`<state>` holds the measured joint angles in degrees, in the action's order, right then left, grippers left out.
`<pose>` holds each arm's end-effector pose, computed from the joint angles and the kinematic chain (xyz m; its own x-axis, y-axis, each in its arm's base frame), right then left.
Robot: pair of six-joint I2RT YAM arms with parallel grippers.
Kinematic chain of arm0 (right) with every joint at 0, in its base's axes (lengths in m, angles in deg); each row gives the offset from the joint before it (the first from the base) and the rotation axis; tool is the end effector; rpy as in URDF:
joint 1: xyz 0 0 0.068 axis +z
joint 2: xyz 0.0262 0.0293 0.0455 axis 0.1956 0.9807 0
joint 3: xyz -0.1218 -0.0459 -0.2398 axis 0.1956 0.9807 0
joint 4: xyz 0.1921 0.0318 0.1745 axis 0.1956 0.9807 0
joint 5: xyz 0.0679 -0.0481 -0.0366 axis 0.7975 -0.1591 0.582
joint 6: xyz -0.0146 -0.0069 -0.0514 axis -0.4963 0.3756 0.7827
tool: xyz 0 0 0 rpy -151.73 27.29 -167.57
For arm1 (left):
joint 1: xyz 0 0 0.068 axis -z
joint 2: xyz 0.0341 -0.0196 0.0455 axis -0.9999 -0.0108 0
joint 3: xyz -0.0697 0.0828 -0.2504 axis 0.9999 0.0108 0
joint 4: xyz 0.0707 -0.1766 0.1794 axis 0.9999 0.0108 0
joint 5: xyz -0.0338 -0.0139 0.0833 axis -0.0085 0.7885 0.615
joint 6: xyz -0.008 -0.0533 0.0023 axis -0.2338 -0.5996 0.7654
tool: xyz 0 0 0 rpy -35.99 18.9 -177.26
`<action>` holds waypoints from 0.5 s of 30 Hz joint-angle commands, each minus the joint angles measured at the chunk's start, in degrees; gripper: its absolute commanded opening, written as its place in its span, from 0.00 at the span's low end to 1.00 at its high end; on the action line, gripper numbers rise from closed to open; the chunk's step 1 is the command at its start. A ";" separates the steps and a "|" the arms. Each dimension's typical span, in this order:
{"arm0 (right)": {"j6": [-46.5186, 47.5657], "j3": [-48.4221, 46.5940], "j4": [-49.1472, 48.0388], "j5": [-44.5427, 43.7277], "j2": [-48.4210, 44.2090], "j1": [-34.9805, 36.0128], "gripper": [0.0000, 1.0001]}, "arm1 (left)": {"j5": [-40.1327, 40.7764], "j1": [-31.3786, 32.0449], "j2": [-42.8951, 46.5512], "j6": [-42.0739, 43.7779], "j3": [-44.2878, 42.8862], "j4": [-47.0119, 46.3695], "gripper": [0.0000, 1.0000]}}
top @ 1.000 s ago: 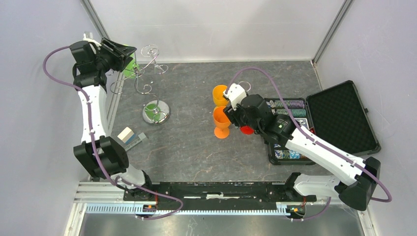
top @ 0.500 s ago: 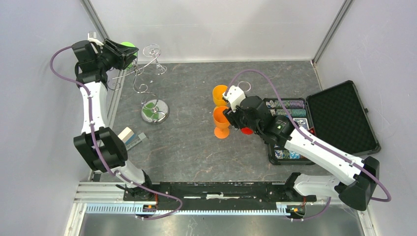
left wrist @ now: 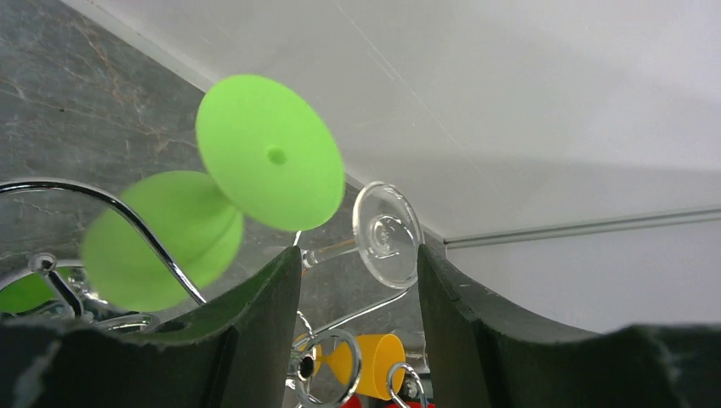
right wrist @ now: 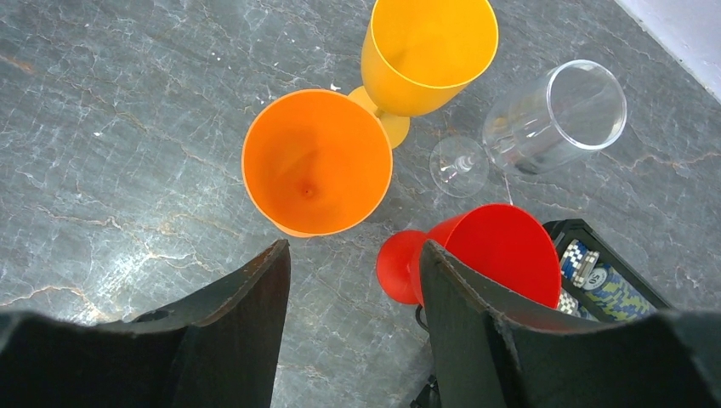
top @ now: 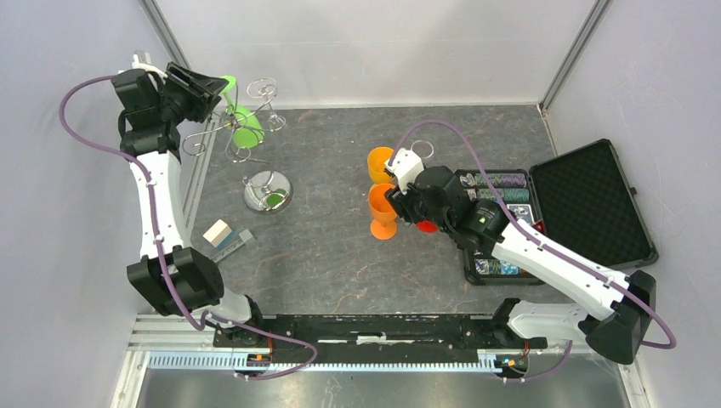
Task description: Take the wine glass off the wine glass rack
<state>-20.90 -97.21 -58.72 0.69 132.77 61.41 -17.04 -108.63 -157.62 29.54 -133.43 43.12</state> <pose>0.1746 0.1946 0.3373 -0.3232 -0.4104 -0.8527 -0.6040 0.7831 -0.1480 0.3252 0.0941 0.4403 -0.3048 -0.7747 -0.5541 -0.0570 0.5956 -0.8013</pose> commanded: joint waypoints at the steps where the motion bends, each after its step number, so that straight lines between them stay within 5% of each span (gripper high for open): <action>1: -0.71 0.82 -2.34 0.46 -1.06 -0.12 0.62 | 3.56 -0.35 1.83 3.58 -3.63 1.52 0.58; 15: -0.80 1.62 -3.18 1.08 -1.10 -0.10 0.62 | -2.43 0.13 2.67 -1.85 -3.32 -5.41 0.56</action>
<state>-21.10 -96.07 -59.68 0.76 132.74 61.41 -17.11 -108.65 -157.01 29.76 -135.50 42.71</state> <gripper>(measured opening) 0.624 0.571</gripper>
